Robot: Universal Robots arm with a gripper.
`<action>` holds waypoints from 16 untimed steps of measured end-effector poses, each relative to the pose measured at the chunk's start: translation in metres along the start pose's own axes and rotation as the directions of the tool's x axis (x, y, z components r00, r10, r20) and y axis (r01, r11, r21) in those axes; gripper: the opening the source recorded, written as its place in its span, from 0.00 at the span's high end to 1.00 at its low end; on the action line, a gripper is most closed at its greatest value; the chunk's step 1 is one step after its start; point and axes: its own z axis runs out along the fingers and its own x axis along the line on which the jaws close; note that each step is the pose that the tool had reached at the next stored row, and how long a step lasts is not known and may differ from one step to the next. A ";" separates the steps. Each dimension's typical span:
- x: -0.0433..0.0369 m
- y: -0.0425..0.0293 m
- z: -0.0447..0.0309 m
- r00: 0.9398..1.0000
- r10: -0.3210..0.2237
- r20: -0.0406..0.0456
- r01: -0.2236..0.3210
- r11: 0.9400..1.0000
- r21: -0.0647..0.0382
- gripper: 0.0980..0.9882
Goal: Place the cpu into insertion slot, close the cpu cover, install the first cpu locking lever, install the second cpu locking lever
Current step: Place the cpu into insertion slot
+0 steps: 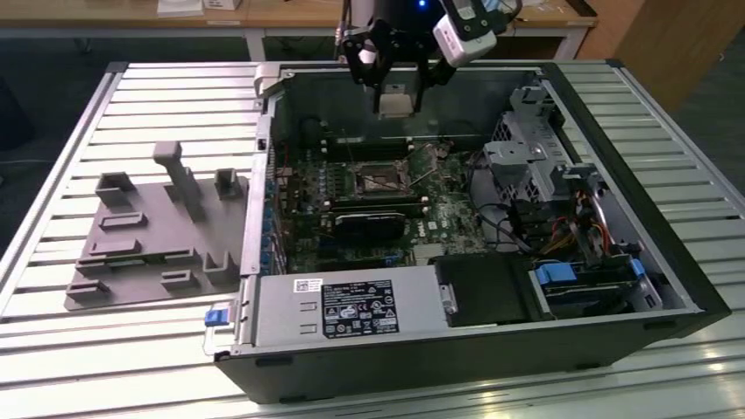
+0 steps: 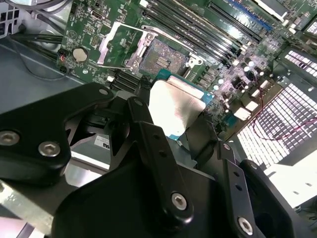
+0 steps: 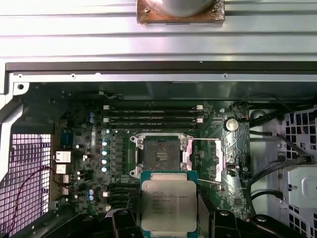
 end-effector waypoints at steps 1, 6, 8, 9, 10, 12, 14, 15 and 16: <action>0.0000 0.0002 0.0011 1.000 0.000 0.000 0.000 1.000 0.000 0.51; -0.0001 0.0006 0.0062 1.000 0.025 0.002 -0.025 1.000 0.000 0.51; -0.0001 0.0004 0.0075 0.998 0.060 0.005 -0.060 0.998 -0.001 0.51; -0.0001 0.0004 0.0081 0.997 0.078 0.007 -0.078 0.997 -0.001 0.51; -0.0001 0.0003 0.0088 0.995 0.096 0.008 -0.096 0.995 -0.002 0.51; -0.0002 0.0002 0.0101 0.991 0.132 0.011 -0.132 0.991 -0.003 0.51; -0.0002 0.0001 0.0117 0.986 0.169 0.015 -0.169 0.986 -0.004 0.51; -0.0002 0.0000 0.0126 0.982 0.186 0.016 -0.186 0.982 -0.005 0.51; -0.0002 -0.0001 0.0137 0.979 0.204 0.018 -0.204 0.979 -0.006 0.51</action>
